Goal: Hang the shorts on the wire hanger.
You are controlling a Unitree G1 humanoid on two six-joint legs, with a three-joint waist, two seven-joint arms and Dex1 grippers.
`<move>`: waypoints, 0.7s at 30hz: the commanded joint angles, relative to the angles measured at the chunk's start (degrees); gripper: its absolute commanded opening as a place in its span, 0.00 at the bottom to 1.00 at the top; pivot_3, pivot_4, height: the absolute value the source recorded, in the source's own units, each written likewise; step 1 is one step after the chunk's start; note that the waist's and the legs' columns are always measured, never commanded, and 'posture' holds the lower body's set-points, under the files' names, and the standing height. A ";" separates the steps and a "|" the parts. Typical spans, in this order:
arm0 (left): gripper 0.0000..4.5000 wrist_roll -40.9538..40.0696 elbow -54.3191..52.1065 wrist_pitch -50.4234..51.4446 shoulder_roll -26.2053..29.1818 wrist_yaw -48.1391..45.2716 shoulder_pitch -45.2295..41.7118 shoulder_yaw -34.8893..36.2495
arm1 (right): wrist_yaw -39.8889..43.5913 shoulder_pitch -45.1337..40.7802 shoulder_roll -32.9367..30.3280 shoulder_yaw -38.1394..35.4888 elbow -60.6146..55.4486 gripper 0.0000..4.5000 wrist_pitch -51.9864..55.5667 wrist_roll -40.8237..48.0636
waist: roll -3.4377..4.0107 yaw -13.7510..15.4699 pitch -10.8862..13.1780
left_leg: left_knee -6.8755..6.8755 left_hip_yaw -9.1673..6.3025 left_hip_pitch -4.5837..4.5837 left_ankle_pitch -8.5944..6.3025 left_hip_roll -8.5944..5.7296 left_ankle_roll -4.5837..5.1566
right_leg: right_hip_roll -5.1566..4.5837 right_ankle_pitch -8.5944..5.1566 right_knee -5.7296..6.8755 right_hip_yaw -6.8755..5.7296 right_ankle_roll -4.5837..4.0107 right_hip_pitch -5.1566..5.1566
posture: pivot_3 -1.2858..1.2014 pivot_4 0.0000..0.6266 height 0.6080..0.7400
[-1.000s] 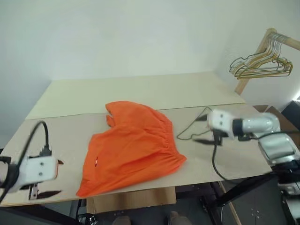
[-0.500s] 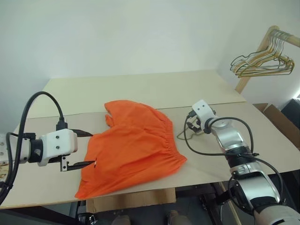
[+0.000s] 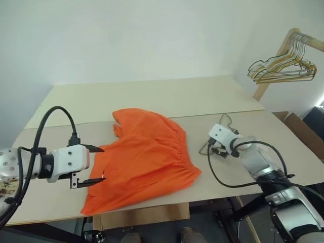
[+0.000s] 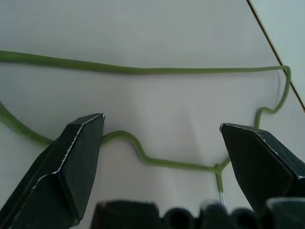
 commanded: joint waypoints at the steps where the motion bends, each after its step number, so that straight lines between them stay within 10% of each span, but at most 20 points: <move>1: 1.00 0.36 -0.31 -0.71 0.32 0.72 -0.04 0.66 | 1.42 1.37 -4.36 -1.22 -1.65 1.00 -0.28 -1.97 | 0.00 0.07 0.00 | 0.00 0.00 0.00 0.00 0.00 0.00 | 0.00 0.00 -0.01 0.00 0.00 0.00 | 0.54 0.00 1.00; 7: 1.00 0.85 -0.37 -0.55 0.43 1.13 -0.12 0.28 | 2.52 1.22 -8.68 -5.19 -1.52 1.00 -0.05 -0.26 | 0.00 0.54 0.00 | 0.00 0.02 -0.01 0.00 -0.01 0.00 | -0.01 -0.04 -0.13 -0.01 0.07 0.04 | 0.54 0.00 1.00; 13: 1.00 0.69 -0.32 0.26 0.47 1.66 -1.20 -0.80 | -4.31 -10.69 7.68 -26.52 0.66 1.00 22.60 15.12 | 0.03 -1.57 0.01 | 0.00 -0.01 -0.01 0.00 0.09 0.00 | 0.20 -0.11 0.09 0.20 0.21 0.07 | 0.54 0.00 1.00; 21: 1.00 1.49 0.08 -0.32 0.75 1.95 -0.88 -1.29 | -12.22 -14.71 14.25 -30.41 12.62 1.00 22.01 18.53 | 0.00 -0.65 -0.02 | 0.00 -0.15 -0.08 0.00 -0.02 0.00 | 0.01 0.03 -0.11 -0.05 -0.02 0.05 | 0.54 0.00 1.00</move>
